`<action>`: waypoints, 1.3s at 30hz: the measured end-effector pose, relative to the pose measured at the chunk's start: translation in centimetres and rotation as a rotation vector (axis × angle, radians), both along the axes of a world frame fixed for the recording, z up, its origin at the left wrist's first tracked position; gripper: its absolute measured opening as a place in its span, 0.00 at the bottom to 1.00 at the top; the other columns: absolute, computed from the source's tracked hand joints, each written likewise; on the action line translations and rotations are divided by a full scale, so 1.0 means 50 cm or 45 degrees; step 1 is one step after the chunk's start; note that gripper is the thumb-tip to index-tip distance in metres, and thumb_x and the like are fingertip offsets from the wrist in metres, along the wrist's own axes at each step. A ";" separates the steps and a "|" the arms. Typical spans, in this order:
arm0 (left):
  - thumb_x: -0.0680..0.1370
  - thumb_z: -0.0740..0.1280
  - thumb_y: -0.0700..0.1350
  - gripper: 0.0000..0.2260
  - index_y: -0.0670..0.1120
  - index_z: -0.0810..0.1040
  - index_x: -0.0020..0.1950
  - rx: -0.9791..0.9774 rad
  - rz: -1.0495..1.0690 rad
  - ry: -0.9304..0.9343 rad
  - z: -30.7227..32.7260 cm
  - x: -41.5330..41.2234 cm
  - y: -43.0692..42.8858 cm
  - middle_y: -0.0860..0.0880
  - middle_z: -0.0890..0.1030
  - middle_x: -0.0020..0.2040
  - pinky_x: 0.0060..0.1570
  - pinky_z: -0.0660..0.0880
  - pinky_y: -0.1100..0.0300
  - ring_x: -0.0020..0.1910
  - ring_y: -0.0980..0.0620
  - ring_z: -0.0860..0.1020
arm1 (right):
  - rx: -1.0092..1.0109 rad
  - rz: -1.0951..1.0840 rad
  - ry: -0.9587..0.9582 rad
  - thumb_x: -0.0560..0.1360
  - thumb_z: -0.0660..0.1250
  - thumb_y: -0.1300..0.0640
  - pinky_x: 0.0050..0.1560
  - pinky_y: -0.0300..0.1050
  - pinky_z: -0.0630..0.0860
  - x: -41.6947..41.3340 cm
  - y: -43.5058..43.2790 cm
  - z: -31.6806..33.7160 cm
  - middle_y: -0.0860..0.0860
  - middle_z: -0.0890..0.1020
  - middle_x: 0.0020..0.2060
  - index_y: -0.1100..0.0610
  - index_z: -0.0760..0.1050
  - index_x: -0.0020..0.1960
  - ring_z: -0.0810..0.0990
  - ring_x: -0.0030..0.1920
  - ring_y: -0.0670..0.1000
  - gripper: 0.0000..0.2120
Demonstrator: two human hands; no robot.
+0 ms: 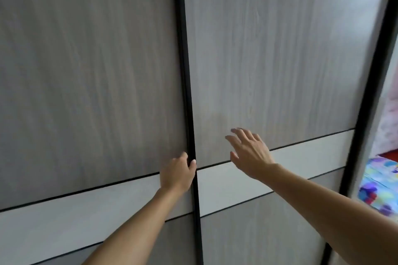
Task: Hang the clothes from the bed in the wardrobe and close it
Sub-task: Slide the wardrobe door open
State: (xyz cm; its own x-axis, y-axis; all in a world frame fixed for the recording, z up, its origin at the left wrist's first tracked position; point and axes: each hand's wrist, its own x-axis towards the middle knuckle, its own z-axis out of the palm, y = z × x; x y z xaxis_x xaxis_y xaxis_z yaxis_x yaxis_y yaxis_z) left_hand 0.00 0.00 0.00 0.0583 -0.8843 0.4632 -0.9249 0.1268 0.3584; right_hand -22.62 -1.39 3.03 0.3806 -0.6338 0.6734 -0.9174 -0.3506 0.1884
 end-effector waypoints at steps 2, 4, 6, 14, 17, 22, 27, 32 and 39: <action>0.80 0.56 0.58 0.16 0.46 0.67 0.43 -0.004 0.065 -0.030 -0.004 -0.014 -0.030 0.44 0.80 0.42 0.40 0.75 0.53 0.43 0.41 0.78 | -0.087 0.063 0.043 0.68 0.72 0.54 0.59 0.56 0.74 -0.005 -0.042 0.002 0.59 0.74 0.67 0.56 0.74 0.65 0.71 0.68 0.61 0.25; 0.79 0.55 0.62 0.19 0.47 0.66 0.42 -0.026 0.143 -0.082 -0.011 -0.024 -0.048 0.44 0.80 0.41 0.40 0.74 0.52 0.43 0.41 0.79 | -0.201 0.154 0.116 0.69 0.71 0.55 0.63 0.58 0.70 -0.004 -0.083 -0.005 0.60 0.69 0.71 0.55 0.73 0.67 0.65 0.73 0.61 0.27; 0.79 0.54 0.63 0.20 0.47 0.67 0.42 -0.053 0.201 -0.166 -0.022 -0.026 -0.060 0.45 0.80 0.39 0.38 0.73 0.53 0.41 0.41 0.79 | -0.300 0.262 0.126 0.69 0.70 0.57 0.67 0.60 0.67 -0.002 -0.125 -0.022 0.60 0.64 0.74 0.55 0.72 0.68 0.60 0.75 0.62 0.28; 0.73 0.49 0.68 0.25 0.48 0.66 0.33 -0.183 0.370 -0.234 -0.054 -0.016 -0.058 0.48 0.78 0.28 0.27 0.64 0.58 0.31 0.42 0.78 | -0.496 0.650 0.013 0.73 0.68 0.55 0.71 0.64 0.60 -0.002 -0.222 -0.080 0.60 0.63 0.75 0.53 0.74 0.69 0.58 0.76 0.63 0.24; 0.74 0.49 0.68 0.25 0.49 0.65 0.32 -0.171 0.420 -0.253 -0.053 -0.014 -0.048 0.48 0.77 0.27 0.27 0.63 0.59 0.29 0.43 0.76 | -0.510 0.743 -0.043 0.74 0.66 0.54 0.71 0.64 0.60 0.018 -0.230 -0.087 0.60 0.64 0.74 0.53 0.74 0.69 0.60 0.75 0.63 0.22; 0.77 0.54 0.65 0.24 0.49 0.65 0.30 -0.123 0.506 -0.302 -0.048 0.017 -0.019 0.49 0.76 0.26 0.27 0.62 0.60 0.27 0.44 0.76 | -0.499 0.822 -0.045 0.74 0.66 0.54 0.72 0.63 0.58 0.062 -0.217 -0.086 0.58 0.65 0.74 0.52 0.75 0.68 0.59 0.76 0.62 0.22; 0.78 0.56 0.65 0.26 0.47 0.65 0.29 -0.042 0.629 -0.276 -0.039 0.076 0.017 0.48 0.77 0.28 0.29 0.68 0.57 0.30 0.44 0.76 | -0.508 0.875 -0.002 0.73 0.68 0.55 0.72 0.62 0.60 0.128 -0.197 -0.079 0.57 0.65 0.74 0.53 0.75 0.68 0.60 0.76 0.61 0.23; 0.79 0.54 0.63 0.26 0.47 0.65 0.28 0.029 0.647 -0.276 -0.024 0.163 0.056 0.51 0.71 0.25 0.30 0.69 0.57 0.28 0.47 0.73 | -0.490 0.863 0.015 0.75 0.65 0.55 0.72 0.62 0.59 0.224 -0.155 -0.073 0.58 0.65 0.74 0.54 0.75 0.67 0.60 0.76 0.61 0.21; 0.80 0.54 0.62 0.25 0.48 0.64 0.29 0.096 0.616 -0.383 -0.003 0.324 0.111 0.53 0.68 0.26 0.30 0.65 0.59 0.29 0.48 0.73 | -0.427 0.759 0.090 0.73 0.67 0.56 0.73 0.62 0.58 0.377 -0.083 -0.066 0.56 0.63 0.76 0.55 0.73 0.68 0.56 0.77 0.60 0.23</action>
State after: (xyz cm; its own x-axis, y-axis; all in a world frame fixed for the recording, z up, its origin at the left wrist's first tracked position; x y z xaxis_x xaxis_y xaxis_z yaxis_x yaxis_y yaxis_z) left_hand 16.19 5.57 -0.16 0.3399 -0.8210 0.4587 -0.9340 -0.3517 0.0624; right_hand -3.76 -5.55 -0.28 0.6497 -0.0643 0.7574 -0.5674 -0.7041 0.4269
